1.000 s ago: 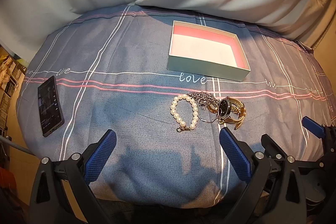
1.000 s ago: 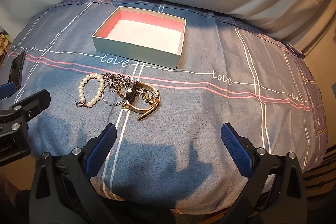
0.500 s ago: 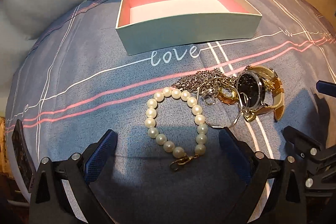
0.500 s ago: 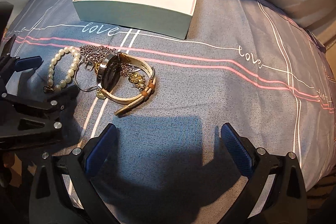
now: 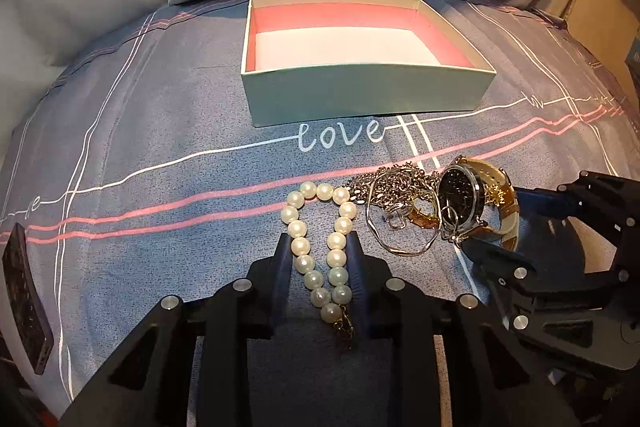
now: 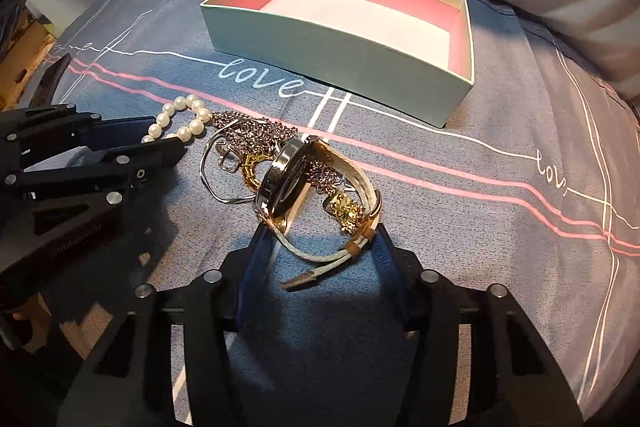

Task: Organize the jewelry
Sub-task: 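Grasp the pearl bracelet with the left tool while the right tool reaches the tan-strap watch, then grasp the tan watch strap with the right tool while the left tool holds the pearls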

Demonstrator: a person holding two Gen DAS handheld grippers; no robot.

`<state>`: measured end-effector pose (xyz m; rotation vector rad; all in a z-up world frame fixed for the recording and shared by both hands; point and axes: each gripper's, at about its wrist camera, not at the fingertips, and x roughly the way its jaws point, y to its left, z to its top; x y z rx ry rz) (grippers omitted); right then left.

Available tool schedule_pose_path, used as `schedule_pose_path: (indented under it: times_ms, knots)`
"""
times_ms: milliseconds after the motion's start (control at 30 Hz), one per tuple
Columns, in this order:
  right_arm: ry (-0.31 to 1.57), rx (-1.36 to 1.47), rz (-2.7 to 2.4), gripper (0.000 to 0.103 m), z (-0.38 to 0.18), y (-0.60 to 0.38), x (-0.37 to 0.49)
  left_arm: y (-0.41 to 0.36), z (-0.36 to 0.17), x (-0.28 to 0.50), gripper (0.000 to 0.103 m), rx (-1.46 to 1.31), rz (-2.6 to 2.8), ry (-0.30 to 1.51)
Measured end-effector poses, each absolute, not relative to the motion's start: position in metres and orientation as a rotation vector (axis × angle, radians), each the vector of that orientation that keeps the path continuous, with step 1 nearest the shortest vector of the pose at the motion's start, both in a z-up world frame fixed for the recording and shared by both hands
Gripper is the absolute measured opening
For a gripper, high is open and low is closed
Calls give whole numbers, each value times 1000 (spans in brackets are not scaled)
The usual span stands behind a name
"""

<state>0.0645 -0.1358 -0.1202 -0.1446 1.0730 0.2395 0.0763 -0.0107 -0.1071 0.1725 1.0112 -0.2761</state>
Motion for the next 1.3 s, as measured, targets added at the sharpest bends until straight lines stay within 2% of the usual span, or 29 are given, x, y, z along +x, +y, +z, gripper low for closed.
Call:
schedule_pose_path:
  times_ms: [100,467,500,967,1033,1067,1100,1233,1300]
  knots:
    - [1068,-123,247,40,-117,-138,63,-7,-103,75,25,150,-273,1012]
    - [962,-72,268,33,-70,-149,43,-7,-59,64,25,92,-287,934]
    - [954,-83,262,5,-66,-149,43,-8,-56,64,25,86,-293,930]
    - [1012,7,225,6,-88,-177,54,-9,-67,61,25,81,-300,965]
    - [1029,11,211,17,-93,-178,56,-10,-68,62,25,85,-301,967]
    - [1032,11,203,39,-96,-178,58,-11,-69,62,25,84,-301,971]
    - [1036,0,194,54,-99,-178,60,-11,-70,62,25,86,-301,974]
    - [1062,-2,193,54,-113,-177,71,-11,-72,62,25,83,-302,982]
    - [1080,3,190,45,-117,-177,77,-11,-72,63,25,83,-299,982]
